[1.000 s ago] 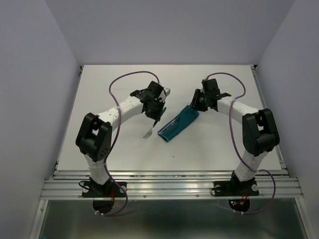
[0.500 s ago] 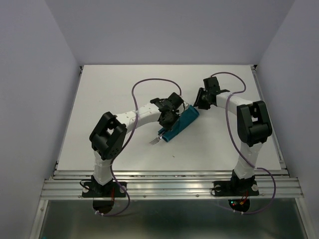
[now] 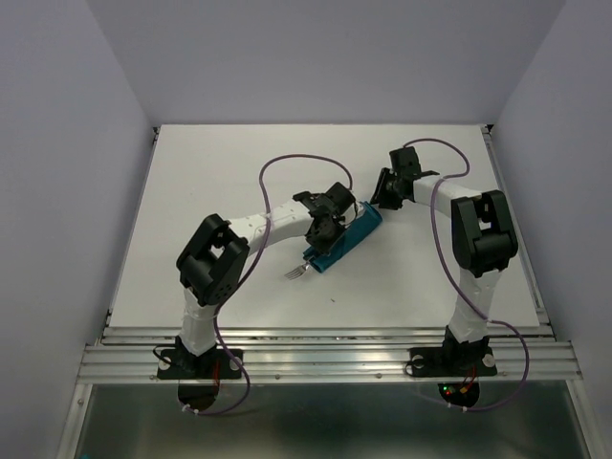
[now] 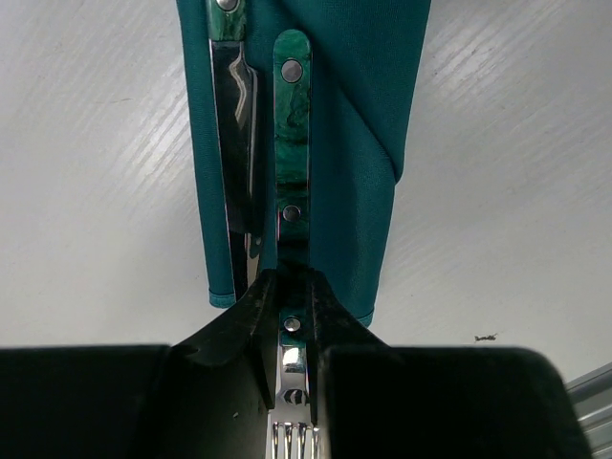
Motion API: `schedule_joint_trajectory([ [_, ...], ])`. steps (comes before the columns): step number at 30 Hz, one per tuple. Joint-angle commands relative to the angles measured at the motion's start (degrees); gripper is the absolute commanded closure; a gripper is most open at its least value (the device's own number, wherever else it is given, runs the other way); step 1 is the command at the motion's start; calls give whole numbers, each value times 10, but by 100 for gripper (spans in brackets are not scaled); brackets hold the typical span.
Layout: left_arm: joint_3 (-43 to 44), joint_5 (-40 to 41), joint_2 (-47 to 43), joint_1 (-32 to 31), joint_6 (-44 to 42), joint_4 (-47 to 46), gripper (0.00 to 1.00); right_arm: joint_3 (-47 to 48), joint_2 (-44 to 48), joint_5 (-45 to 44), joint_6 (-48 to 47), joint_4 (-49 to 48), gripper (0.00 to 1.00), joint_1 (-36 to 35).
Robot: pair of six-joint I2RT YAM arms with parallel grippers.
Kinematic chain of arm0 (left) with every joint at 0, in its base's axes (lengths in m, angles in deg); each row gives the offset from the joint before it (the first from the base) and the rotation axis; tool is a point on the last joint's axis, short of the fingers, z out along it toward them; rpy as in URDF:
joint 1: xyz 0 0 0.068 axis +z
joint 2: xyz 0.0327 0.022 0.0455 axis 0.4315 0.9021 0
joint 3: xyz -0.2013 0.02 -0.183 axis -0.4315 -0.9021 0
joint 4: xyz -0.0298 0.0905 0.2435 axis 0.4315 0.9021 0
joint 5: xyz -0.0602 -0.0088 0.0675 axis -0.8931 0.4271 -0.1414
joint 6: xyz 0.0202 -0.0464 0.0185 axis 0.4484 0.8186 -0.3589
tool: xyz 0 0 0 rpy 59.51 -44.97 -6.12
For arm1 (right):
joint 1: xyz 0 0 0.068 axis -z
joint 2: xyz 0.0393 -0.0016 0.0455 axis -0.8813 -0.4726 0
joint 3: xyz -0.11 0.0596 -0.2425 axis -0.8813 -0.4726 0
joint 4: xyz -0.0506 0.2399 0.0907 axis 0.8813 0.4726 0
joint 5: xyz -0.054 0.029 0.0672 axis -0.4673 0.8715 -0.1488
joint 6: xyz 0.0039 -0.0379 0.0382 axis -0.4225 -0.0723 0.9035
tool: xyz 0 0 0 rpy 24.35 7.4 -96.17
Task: Fold the napkin into a case and place the utensils inside
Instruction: Stuff the fork into the folded napkin.
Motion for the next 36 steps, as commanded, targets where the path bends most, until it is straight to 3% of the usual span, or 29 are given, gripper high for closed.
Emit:
schedule_joint_trajectory([
  [1, 13, -1, 14, -8, -12, 11, 100, 13, -9, 11, -3, -1, 60, 2],
  [13, 60, -4, 52, -17, -14, 15, 100, -10, -2, 37, -7, -14, 60, 2],
  [36, 241, -10, 161, -19, -23, 49, 100, -57, 21, 63, -5, -35, 60, 2],
])
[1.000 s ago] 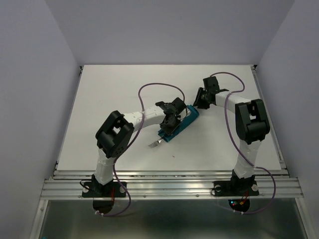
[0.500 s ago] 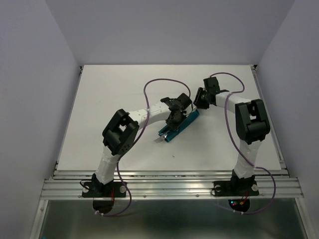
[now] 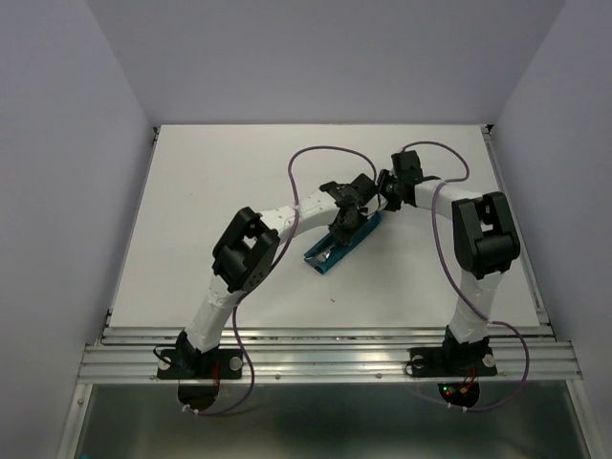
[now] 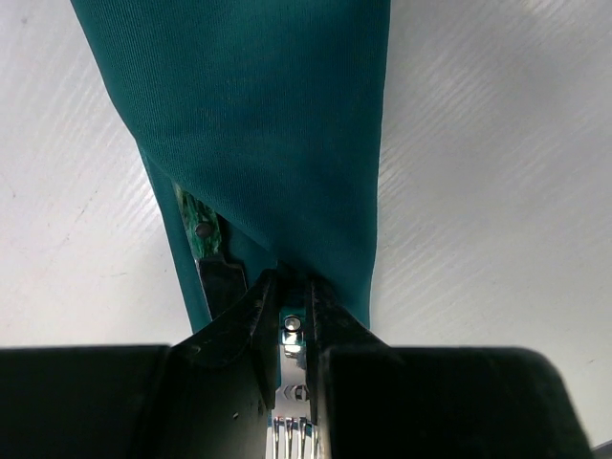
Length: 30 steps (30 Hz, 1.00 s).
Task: Fold the napkin into a case and place the utensils inside
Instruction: Stuff the fork into the folded napkin.
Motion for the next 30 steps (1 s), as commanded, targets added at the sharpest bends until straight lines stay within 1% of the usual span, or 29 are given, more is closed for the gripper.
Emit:
schedule_joint_trajectory([
  [1, 39, -12, 2, -1, -2, 4, 100, -25, 13, 6, -5, 13, 60, 1],
  [9, 38, -40, 4, 14, 27, -24, 100, -41, 20, 4, -3, 7, 60, 1],
  [14, 33, -26, 2, 16, 50, -26, 100, -45, 22, 3, -2, 6, 59, 1],
  [15, 28, -22, 0, 17, 52, -25, 90, -45, 23, 3, -2, 6, 59, 1],
  [19, 8, -21, -14, 17, 58, -30, 73, -44, 24, 3, -2, 6, 59, 1],
  [21, 0, -21, -22, 17, 62, -31, 68, -44, 25, 3, -2, 6, 59, 1],
  [23, -8, -21, -30, 17, 61, -33, 67, -43, 25, 3, -2, 6, 59, 1],
  [24, -14, -21, -33, 17, 61, -33, 63, -43, 25, 2, -1, 6, 59, 1],
  [27, -27, -18, -42, 17, 62, -35, 56, -43, 25, 2, -1, 6, 59, 1],
  [30, -38, -12, -49, 17, 64, -35, 55, -43, 25, 3, 0, 6, 59, 1],
])
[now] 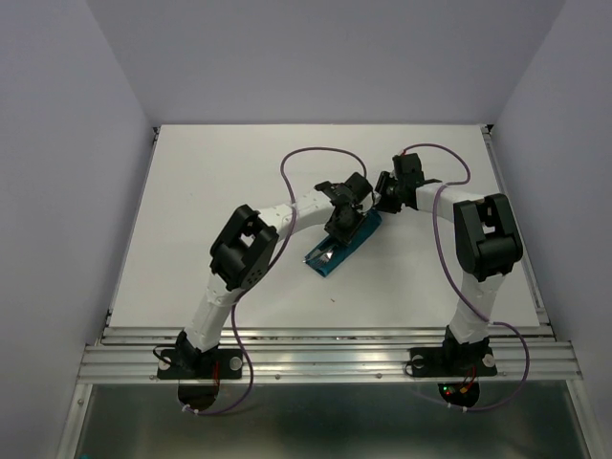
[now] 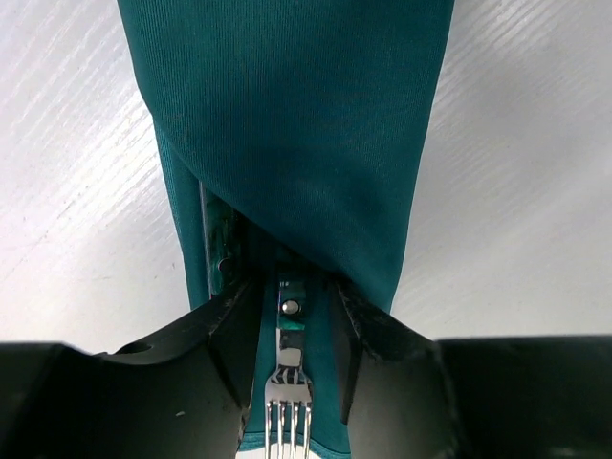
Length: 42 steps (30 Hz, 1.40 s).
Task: Fold the napkin into a case and place the utensils inside
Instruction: Stuff the fork into the folded napkin.
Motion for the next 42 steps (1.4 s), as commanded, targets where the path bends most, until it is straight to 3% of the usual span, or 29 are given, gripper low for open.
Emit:
schedule_joint_trajectory([
  [1, -20, 13, -56, -1, 5, -1, 56, -15, 10, -2, 0, 26, 59, 1],
  [21, -71, 1, -71, -1, 7, -18, 59, -15, 8, 0, 1, 25, 59, 1],
  [34, -55, -8, -62, -2, 7, -20, 90, -19, 10, -1, 2, 26, 59, 1],
  [42, -22, -10, -44, -3, 7, -16, 92, -21, 14, -3, 1, 25, 59, 1],
])
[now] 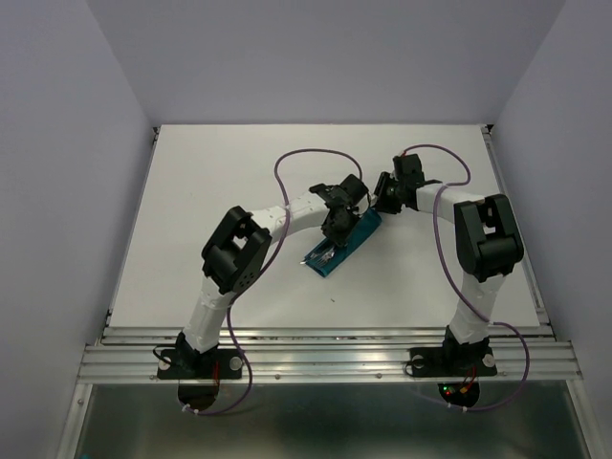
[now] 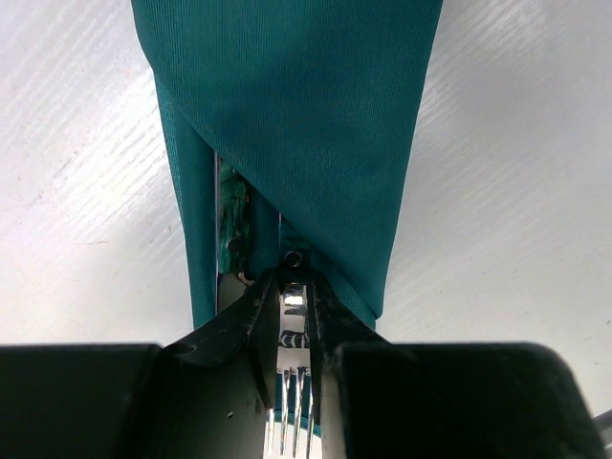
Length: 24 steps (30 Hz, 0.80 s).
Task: Fold the napkin into a case and place the utensils inside
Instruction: Stuff the fork into the folded napkin.
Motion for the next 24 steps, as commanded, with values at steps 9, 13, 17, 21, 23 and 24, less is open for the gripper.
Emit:
schedule_joint_trajectory([
  [9, 76, -17, 26, -4, -8, 9, 92, -18, 10, -4, -1, 27, 59, 1],
  [13, 86, -17, 32, -4, -7, 14, 89, -17, 10, -3, 0, 27, 59, 1],
  [17, 86, -13, 24, -4, -7, 17, 78, -18, 11, -4, 0, 27, 59, 1],
  [21, 88, -7, 15, -4, -6, 23, 64, -19, 11, -3, 0, 27, 59, 1],
  [23, 90, -1, 9, -4, -5, 28, 58, -19, 11, -4, 0, 27, 59, 1],
  [24, 89, 0, 7, -4, -4, 30, 57, -19, 12, -4, 0, 27, 59, 1],
])
